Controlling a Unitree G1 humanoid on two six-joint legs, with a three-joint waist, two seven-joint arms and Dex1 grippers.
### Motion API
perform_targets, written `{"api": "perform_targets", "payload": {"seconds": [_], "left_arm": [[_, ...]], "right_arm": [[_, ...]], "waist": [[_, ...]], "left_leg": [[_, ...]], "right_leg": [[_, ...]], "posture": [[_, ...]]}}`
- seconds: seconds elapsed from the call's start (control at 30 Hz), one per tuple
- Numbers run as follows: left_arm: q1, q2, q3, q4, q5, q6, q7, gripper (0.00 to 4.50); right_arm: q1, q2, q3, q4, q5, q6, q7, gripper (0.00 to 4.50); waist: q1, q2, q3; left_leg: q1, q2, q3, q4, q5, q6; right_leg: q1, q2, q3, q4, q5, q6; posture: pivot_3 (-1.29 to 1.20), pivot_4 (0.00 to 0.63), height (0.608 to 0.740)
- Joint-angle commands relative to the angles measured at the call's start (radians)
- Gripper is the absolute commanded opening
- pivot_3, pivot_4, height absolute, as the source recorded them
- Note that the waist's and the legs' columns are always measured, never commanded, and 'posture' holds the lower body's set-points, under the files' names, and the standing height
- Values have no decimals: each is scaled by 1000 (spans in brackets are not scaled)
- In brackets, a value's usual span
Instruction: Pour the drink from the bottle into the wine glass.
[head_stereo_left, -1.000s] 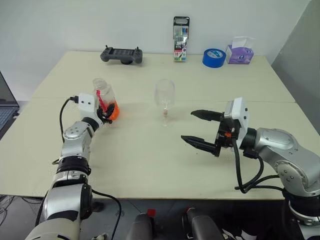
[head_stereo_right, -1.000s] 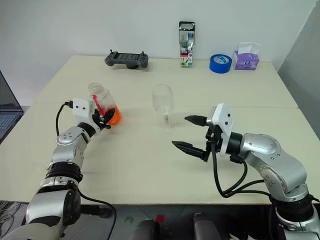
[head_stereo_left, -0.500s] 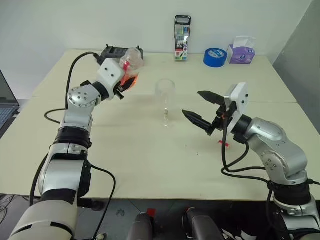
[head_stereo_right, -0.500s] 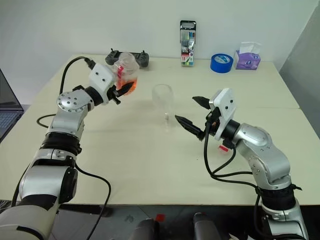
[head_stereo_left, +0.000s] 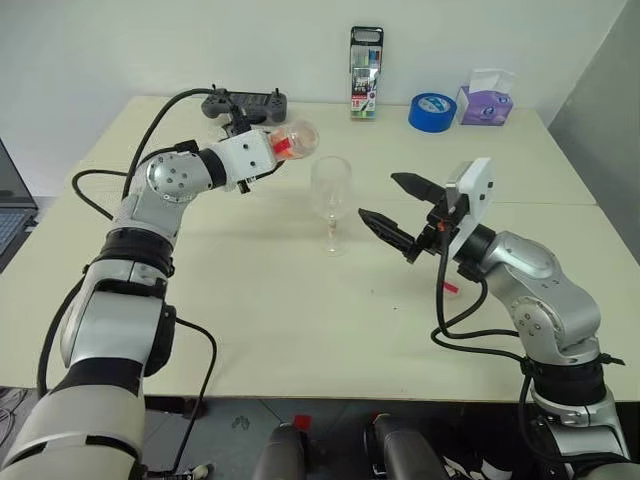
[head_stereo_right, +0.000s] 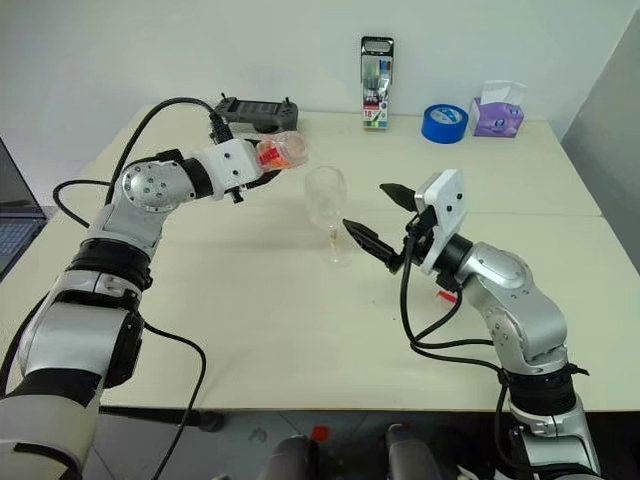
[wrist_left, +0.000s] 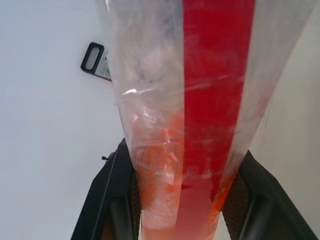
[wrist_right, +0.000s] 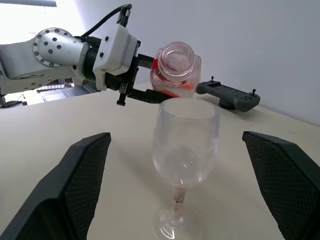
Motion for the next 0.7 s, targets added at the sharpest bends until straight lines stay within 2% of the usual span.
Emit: {"api": "perform_targets", "payload": {"seconds": [0.03,0.27,0.7], "left_arm": [[-71,28,-26,20,64,-56,77,1677],[-131,46,-91,80,174,-114,179,1677],[-205,44,-166,137,285,-151,304,1677]], "right_arm": [[-21,3,-22,-53,22,-5,-7,4500],[-11,5,-30,-67,26,-3,-11,4500],[-1,-4,-33,-75,27,-4,-16,4500]], "waist": [[0,0,0],[0,0,0],[-1,0,0]], "left_leg": [[0,0,0,0,0,0],[-1,0,0,2,0,0],[-2,-1,-1,11,0,0]], "right_leg": [[0,0,0,0,0,0],[0,0,0,1,0,0],[0,0,0,7,0,0]], "posture": [[0,150,740],[0,150,740],[0,150,740]]}}
